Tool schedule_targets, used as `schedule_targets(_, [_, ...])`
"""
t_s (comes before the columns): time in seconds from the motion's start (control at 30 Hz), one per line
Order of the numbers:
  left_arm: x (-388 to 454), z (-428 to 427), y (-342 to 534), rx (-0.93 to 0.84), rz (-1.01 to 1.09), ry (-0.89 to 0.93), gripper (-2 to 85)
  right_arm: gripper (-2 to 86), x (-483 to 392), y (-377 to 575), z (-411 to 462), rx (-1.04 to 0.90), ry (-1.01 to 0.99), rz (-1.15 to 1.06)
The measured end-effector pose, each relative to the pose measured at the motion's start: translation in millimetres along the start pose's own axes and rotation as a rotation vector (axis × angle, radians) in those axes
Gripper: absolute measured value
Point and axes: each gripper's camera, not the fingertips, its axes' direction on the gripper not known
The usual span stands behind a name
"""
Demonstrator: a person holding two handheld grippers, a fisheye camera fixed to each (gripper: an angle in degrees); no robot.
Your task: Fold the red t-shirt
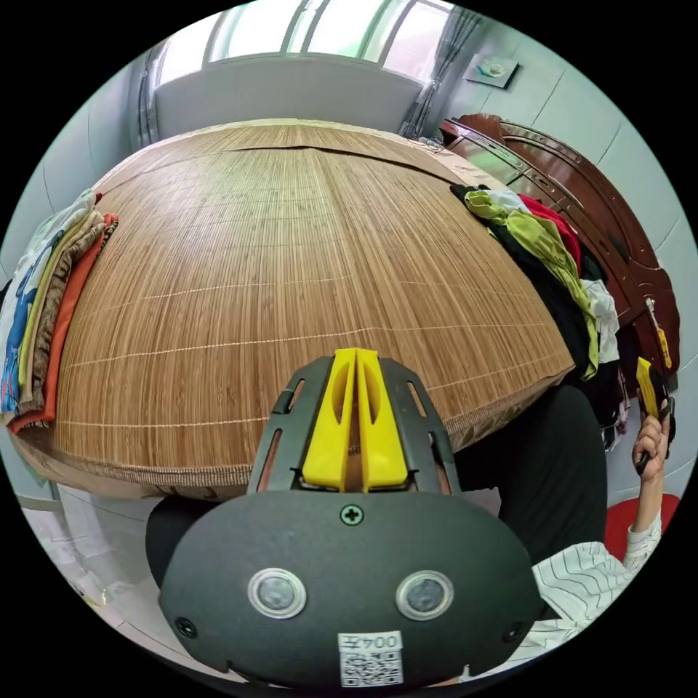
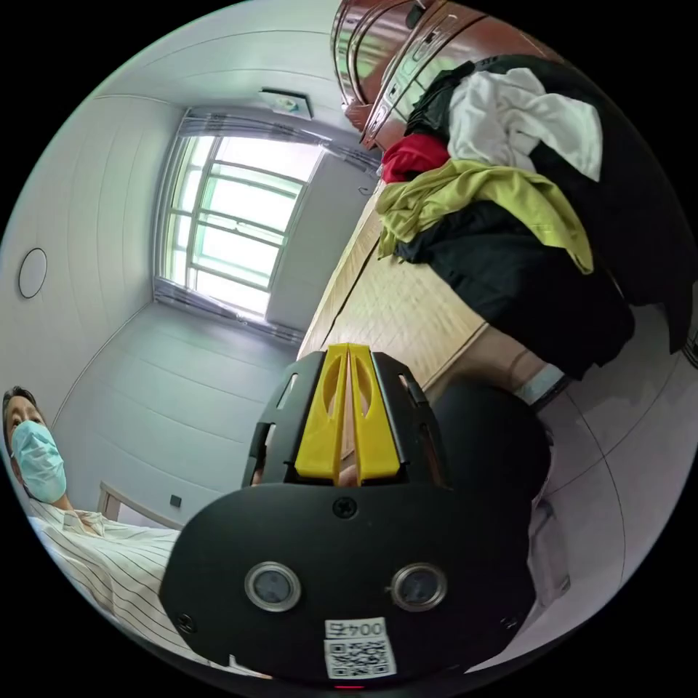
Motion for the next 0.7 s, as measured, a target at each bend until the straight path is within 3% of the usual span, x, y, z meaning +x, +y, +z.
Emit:
schedule_targets(0.27, [-10.5, 39.8, 40.0, 0.050, 0.081, -0.043, 0.2, 0.0, 29.3, -10.1, -11.8, 0.062, 0.027, 0.017])
schedule_targets(0.7, [-51.0, 80.4, 69.9, 0.035, 0.059, -0.062, 0.1, 9.0, -32.3, -181.3, 72.0, 0.114, 0.504, -0.369])
